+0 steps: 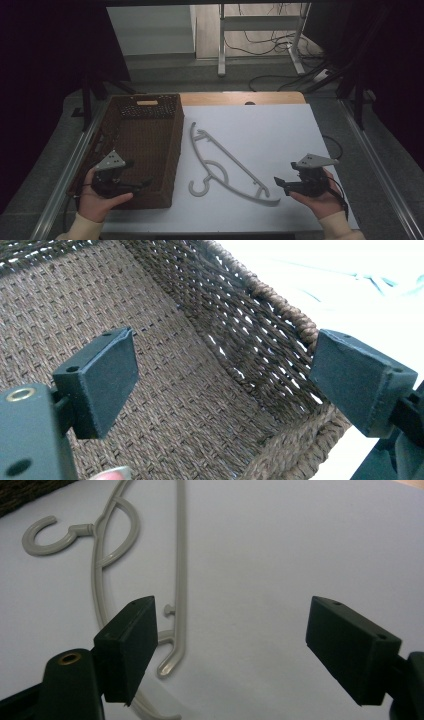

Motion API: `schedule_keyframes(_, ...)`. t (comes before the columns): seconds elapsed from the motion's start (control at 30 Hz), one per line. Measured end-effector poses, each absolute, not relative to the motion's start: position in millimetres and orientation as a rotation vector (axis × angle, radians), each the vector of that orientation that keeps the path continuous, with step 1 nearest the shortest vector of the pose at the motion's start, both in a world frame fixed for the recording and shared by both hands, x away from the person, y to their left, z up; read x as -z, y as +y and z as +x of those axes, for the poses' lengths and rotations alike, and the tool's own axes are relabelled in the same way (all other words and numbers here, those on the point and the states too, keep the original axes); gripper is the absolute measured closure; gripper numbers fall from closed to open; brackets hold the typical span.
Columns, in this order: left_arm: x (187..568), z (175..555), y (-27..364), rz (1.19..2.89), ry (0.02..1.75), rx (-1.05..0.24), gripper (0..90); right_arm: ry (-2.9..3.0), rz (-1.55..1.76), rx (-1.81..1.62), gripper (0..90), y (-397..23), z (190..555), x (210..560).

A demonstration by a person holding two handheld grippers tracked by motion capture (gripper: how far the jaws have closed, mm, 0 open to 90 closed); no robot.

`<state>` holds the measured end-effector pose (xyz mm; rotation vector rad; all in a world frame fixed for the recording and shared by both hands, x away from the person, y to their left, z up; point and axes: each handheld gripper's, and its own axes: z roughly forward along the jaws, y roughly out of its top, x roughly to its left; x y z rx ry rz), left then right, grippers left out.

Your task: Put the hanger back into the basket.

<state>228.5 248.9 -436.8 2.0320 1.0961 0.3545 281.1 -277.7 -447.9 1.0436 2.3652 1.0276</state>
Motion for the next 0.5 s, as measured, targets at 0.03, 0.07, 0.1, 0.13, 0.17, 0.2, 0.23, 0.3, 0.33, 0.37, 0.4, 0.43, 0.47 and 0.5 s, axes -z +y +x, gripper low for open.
schedule_keyframes(0.03, 437, 228, 249, 2.033, 1.098, -0.354, 12.4, 2.371, 1.04, -1.028, 20.8, -277, 281, 448)
schedule_keyframes(0.07, 437, 228, 249, 2.033, 1.098, -0.354, 12.4, 2.375, 1.036, -1.029, 20.7, -276, 282, 448)
schedule_keyframes(0.1, 437, 228, 249, 2.034, 1.101, -0.356, 12.4, 2.381, 1.03, -1.027, 20.5, -276, 282, 448)
schedule_keyframes(0.13, 437, 228, 249, 2.033, 1.101, -0.356, 12.5, 2.384, 1.033, -1.027, 20.5, -275, 283, 448)
schedule_keyframes(0.17, 437, 228, 249, 2.033, 1.101, -0.356, 12.5, 2.387, 1.038, -1.028, 20.5, -275, 283, 448)
schedule_keyframes(0.2, 437, 229, 249, 2.031, 1.101, -0.359, 12.5, 2.391, 1.037, -1.026, 20.5, -274, 283, 448)
schedule_keyframes(0.23, 437, 229, 249, 2.031, 1.101, -0.359, 12.5, 2.395, 1.041, -1.021, 20.5, -274, 283, 449)
schedule_keyframes(0.3, 437, 228, 249, 2.032, 1.103, -0.36, 12.5, 2.405, 1.039, -1.01, 20.8, -272, 284, 449)
schedule_keyframes(0.33, 437, 228, 249, 2.032, 1.103, -0.36, 12.5, 2.405, 1.039, -1.01, 20.8, -272, 284, 449)
schedule_keyframes(0.37, 438, 229, 249, 2.033, 1.105, -0.361, 12.5, 2.417, 1.042, -1.001, 22.1, -268, 284, 449)
schedule_keyframes(0.4, 438, 229, 249, 2.033, 1.105, -0.361, 12.5, 2.42, 1.043, -0.991, 22.1, -266, 284, 449)
schedule_keyframes(0.43, 438, 229, 249, 2.033, 1.105, -0.361, 12.5, 2.428, 1.042, -0.982, 22.1, -264, 284, 449)
schedule_keyframes(0.47, 438, 229, 250, 2.032, 1.107, -0.361, 12.6, 2.444, 1.041, -0.974, 22.2, -260, 285, 449)
schedule_keyframes(0.5, 439, 229, 250, 2.032, 1.107, -0.361, 12.6, 2.448, 1.038, -0.972, 22.2, -258, 285, 449)
